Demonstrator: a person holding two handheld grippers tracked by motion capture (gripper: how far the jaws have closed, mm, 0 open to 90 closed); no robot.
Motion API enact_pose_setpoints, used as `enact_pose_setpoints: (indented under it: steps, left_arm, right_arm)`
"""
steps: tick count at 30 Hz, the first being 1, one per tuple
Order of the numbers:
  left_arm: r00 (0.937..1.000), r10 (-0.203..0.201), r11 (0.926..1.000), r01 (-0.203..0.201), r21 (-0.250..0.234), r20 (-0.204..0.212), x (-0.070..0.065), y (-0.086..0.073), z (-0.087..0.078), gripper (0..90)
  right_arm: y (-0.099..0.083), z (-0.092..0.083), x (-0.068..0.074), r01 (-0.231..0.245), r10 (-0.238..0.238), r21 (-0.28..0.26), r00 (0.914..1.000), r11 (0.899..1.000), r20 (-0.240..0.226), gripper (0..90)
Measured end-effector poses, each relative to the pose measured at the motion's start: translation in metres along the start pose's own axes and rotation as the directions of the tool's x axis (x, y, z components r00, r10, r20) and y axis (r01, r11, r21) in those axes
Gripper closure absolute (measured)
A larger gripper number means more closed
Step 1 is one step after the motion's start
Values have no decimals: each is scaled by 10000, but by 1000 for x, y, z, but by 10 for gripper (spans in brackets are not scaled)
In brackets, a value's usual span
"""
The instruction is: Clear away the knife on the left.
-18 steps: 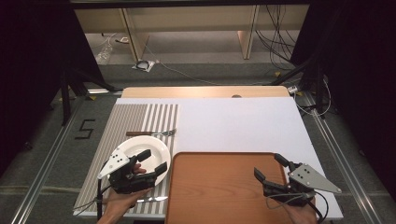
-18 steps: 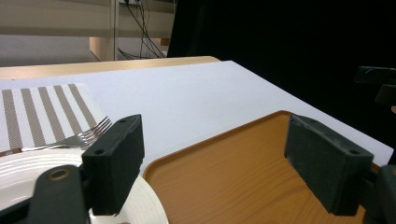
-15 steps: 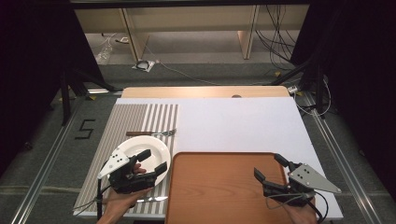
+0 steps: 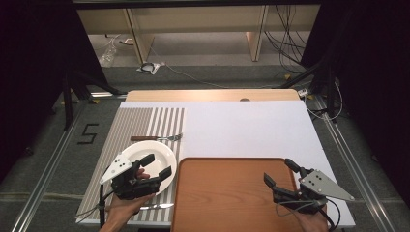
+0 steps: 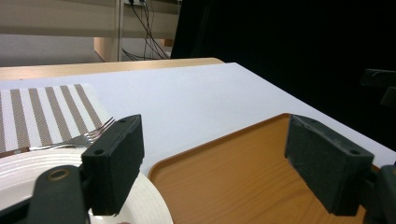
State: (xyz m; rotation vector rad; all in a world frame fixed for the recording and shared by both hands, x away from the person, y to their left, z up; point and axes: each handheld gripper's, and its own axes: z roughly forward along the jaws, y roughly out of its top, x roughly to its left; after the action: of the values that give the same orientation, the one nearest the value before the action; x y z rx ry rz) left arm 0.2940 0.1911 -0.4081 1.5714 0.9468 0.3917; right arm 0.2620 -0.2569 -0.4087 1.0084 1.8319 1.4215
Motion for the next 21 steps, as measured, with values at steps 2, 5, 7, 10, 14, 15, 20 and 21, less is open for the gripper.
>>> enact_pose_setpoints:
  steps: [2, 5, 7, 10, 14, 15, 20, 21]
  left_arm:
    - [10000, -82, 9999, 82, -91, -9, 1, 1, -1, 204]
    - [9997, -230, 9994, 232, -274, 62, 2, 4, -4, 204]
    - [9996, -273, 9993, 273, -241, 11, 4, 6, -5, 201]
    - [9991, -425, 9990, 426, -144, 94, 6, 11, -7, 200]
    - [9995, -154, 9997, 149, 195, 287, 7, 16, -12, 207]
    - [9994, -54, 9994, 42, 345, 351, 7, 16, -13, 207]
    - [9989, -107, 9953, 63, 963, 451, 11, 14, -20, 207]
    - [9988, -73, 9942, 20, 1078, 492, 12, 13, -21, 208]
  right_arm:
    - [0, 0, 0, -30, 30, 17, 10000, 10000, -36, 197]
    - [0, 1, 0, -44, 44, 24, 10000, 10000, -57, 197]
    - [0, 1, 1, -40, 40, 36, 10000, 10000, -62, 197]
    - [0, 1, 1, -74, 75, 57, 9999, 10000, -76, 196]
    - [1, -2, -2, -243, 242, -122, 9996, 9996, -107, 196]
    - [0, -2, -2, -281, 280, -90, 9996, 9996, -78, 196]
    - [0, -1, -3, -401, 399, -113, 9991, 9991, -114, 196]
    - [0, -1, -3, -383, 381, -116, 9992, 9992, -142, 196]
